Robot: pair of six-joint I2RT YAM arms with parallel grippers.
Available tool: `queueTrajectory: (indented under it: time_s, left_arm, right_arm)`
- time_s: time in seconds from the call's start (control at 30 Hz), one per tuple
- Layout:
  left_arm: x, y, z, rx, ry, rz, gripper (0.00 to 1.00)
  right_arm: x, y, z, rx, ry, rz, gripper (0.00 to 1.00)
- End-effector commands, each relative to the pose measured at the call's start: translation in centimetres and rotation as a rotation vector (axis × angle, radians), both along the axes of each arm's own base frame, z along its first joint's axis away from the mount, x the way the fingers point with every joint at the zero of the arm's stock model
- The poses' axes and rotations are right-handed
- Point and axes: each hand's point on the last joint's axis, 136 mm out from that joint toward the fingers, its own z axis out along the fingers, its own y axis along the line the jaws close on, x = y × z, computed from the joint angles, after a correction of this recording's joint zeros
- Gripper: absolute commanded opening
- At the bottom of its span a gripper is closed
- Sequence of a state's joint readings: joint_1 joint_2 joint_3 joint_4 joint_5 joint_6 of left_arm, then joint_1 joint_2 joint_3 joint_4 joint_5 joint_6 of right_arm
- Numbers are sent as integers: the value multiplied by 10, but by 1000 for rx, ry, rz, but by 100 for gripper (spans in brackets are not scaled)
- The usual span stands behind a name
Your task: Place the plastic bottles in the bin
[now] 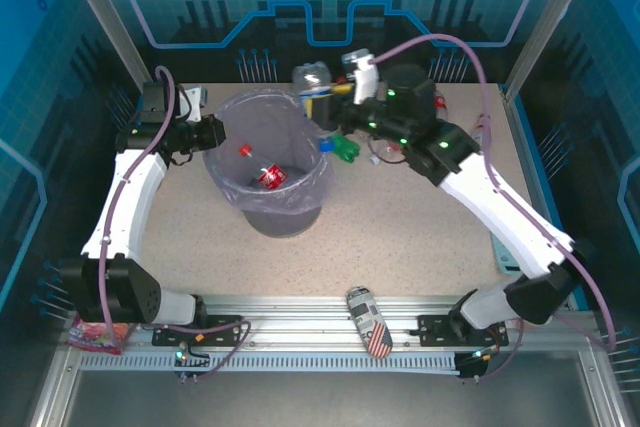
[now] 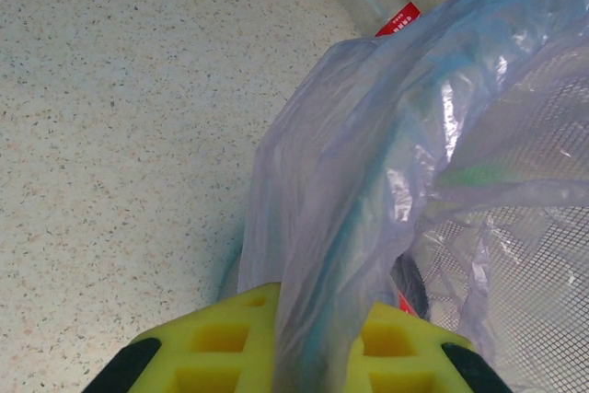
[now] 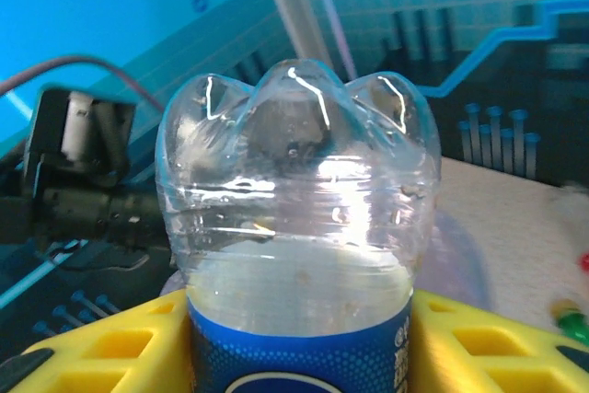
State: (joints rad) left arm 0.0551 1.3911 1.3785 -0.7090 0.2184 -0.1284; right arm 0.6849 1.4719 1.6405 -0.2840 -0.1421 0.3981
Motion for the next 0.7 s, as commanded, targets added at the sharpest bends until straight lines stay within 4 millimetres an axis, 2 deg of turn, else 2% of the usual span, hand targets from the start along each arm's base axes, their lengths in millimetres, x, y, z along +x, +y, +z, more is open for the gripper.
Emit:
queueTrajectory:
  time_s: [0.0, 0.1, 0.2, 0.47, 0.67]
  left_arm:
    - [-6, -4, -42, 15, 108, -26, 14]
    - [-6, -7, -42, 14, 108, -35, 14]
    - [-6, -10, -41, 6, 105, -46, 13]
    - [-6, -24, -47, -12, 126, -84, 13]
    - [-7, -31, -50, -14, 134, -101, 13]
  right_arm:
    - [-5, 41, -13, -43, 1, 101, 53]
    - [-3, 67, -39, -110, 41, 129, 52]
    - [-1, 82, -71, -204, 80, 129, 52]
    - [4, 90, -148, -471, 153, 76, 52]
    - [12, 96, -184, -554, 198, 66, 53]
